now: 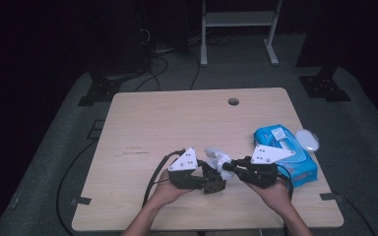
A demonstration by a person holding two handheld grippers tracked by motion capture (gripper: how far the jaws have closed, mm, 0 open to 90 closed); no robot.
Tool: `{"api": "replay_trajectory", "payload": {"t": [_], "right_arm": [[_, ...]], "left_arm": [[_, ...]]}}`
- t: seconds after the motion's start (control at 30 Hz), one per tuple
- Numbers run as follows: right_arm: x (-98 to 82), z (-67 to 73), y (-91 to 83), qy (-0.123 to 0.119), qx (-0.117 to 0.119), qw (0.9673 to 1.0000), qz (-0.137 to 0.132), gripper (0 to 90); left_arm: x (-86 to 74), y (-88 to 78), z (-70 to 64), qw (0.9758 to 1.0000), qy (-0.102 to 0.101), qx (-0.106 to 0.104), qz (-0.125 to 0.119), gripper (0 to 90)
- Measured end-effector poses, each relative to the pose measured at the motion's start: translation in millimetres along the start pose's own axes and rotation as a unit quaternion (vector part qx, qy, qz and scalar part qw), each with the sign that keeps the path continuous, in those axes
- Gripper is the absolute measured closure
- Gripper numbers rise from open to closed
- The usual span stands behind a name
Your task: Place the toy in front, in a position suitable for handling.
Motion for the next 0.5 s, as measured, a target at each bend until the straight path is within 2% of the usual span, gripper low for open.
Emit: {"api": "replay_trajectory", "payload": {"t": [0.2, 0.3, 0.4, 0.5], "right_arm": [[-8.8, -6.8, -5.7, 0.021, -0.004, 0.9998, -0.002, 84.7], [-4.3, -2.9, -3.4, 0.014, -0.002, 0.9999, -0.005, 84.7], [6.4, 5.1, 5.5, -0.004, 0.018, 0.9998, -0.012, 84.7], [10.7, 7.2, 11.6, -0.016, 0.017, 0.9997, -0.005, 84.6]], "left_arm": [[0.0, 0.1, -0.5, 1.0000, 0.000, 0.001, -0.001, 58.0], [1.0, 1.4, -1.4, 1.0000, 0.004, -0.001, 0.001, 58.0], [2.7, 3.5, -2.9, 1.0000, 0.007, -0.001, 0.002, 58.0], [1.5, 1.4, -1.1, 1.0000, 0.004, -0.001, 0.003, 58.0]]}}
Point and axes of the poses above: each handheld gripper's, and its own axes: y roughly forward along the jaws, x roughly out of its top, z roughly to its left, the point moved 4 cm from there along y, roughly forward along the jaws, and after that the axes turned 7 degrees about x, right-handed, at the moved point
